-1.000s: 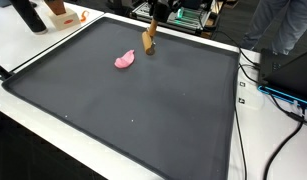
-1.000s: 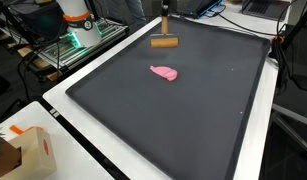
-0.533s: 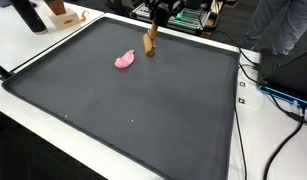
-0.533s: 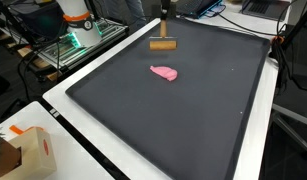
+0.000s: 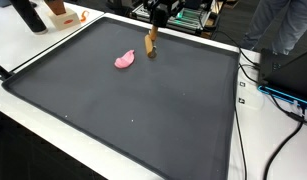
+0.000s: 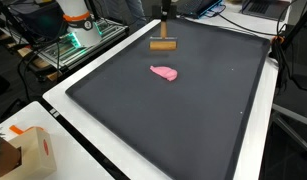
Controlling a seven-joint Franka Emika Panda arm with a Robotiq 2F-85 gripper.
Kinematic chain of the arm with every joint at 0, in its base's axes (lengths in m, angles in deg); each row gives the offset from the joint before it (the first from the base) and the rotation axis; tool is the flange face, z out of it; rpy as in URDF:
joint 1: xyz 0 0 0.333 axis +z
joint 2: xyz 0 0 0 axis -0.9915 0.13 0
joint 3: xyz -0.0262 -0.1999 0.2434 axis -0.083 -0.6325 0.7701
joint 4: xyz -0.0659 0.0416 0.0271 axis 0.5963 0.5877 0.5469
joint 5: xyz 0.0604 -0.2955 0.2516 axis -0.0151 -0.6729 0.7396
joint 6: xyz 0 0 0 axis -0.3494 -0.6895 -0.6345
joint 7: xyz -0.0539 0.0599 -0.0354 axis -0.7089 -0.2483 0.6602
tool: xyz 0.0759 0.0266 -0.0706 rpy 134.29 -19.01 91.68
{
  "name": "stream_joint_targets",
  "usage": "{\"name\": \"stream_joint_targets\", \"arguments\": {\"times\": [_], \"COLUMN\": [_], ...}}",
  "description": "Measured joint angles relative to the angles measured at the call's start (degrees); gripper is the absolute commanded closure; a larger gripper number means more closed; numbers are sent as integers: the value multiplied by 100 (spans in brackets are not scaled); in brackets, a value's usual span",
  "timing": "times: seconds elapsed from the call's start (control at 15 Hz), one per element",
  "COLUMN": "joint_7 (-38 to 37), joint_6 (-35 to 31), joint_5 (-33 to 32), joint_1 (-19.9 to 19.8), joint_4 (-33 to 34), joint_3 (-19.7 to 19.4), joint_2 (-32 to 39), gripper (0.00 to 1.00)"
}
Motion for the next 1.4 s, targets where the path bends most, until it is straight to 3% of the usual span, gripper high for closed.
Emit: {"name": "stream_joint_targets", "arguments": {"times": [1.4], "joint_7": [1911], "joint_6": [1084], "joint_5": [1525], "joint_1": [-574], "joint_4": [1438], "joint_3": [-859], "joint_2": [345], "gripper": [76]}}
